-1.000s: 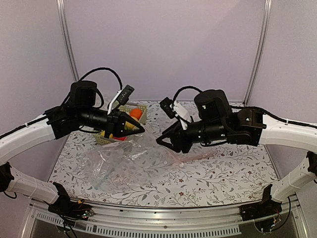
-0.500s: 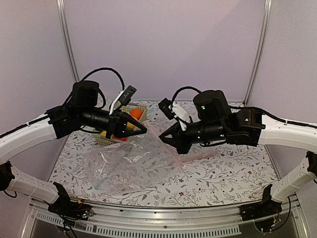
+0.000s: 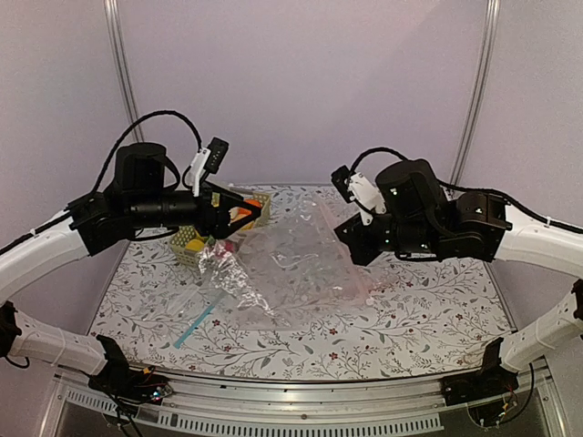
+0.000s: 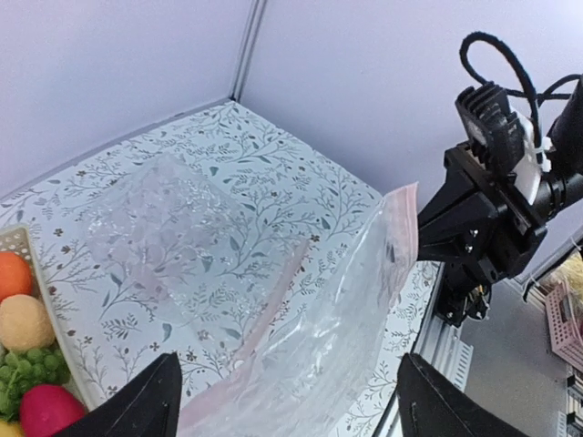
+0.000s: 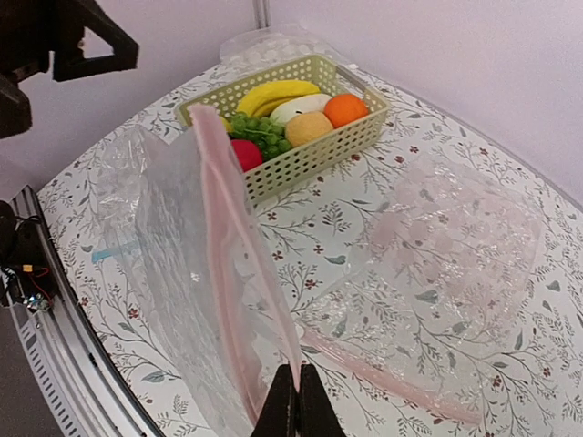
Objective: Place the food in the zip-top bag and seal the zipper
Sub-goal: Pass from the left arm to the right, then open the zipper food storage bag at the center of the board.
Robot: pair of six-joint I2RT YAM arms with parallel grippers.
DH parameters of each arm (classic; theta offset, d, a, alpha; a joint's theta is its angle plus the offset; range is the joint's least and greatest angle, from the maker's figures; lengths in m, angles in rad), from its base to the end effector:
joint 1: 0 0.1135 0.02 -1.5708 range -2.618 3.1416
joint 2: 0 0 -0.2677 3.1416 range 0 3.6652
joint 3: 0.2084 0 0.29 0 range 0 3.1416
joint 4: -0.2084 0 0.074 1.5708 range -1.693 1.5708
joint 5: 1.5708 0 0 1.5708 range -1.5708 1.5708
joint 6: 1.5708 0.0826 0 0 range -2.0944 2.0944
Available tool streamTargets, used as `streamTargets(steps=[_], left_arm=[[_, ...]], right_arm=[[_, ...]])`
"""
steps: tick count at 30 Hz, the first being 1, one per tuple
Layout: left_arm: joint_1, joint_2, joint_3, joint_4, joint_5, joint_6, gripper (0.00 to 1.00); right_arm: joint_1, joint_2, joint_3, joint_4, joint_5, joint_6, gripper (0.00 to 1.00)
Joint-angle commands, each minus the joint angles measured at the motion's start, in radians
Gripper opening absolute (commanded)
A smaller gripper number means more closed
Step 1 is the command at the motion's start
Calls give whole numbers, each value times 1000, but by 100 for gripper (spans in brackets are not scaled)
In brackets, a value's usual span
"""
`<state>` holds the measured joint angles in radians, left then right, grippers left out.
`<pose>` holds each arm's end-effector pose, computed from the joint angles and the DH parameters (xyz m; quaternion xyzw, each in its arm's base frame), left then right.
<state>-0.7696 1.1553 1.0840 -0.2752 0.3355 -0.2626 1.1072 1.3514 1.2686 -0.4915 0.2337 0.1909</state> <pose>0.2268 -0.2576 0.3464 0.2953 0.7571 -0.3984 0.4253 0.1866 0.3305 0.3273 -0.3359 0.8071 0.2053 0.4400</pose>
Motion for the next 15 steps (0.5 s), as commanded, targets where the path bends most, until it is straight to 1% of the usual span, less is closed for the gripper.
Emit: streamTargets(steps=[1, 4, 8, 13, 15], left_arm=[[-11, -63, 24, 15, -196, -21, 82], [-11, -71, 17, 25, -213, -66, 82], [-14, -63, 1, 39, -197, -113, 81], [-26, -48, -31, 103, -151, -166, 80], [-34, -39, -33, 116, -144, -176, 80]], right_arm=[[-47, -76, 4, -171, 222, 65, 0], [-59, -118, 28, -232, 295, 81, 0], [-59, -175, 61, -272, 329, 94, 0], [-59, -219, 89, -293, 321, 111, 0], [-59, -219, 98, -293, 281, 124, 0]])
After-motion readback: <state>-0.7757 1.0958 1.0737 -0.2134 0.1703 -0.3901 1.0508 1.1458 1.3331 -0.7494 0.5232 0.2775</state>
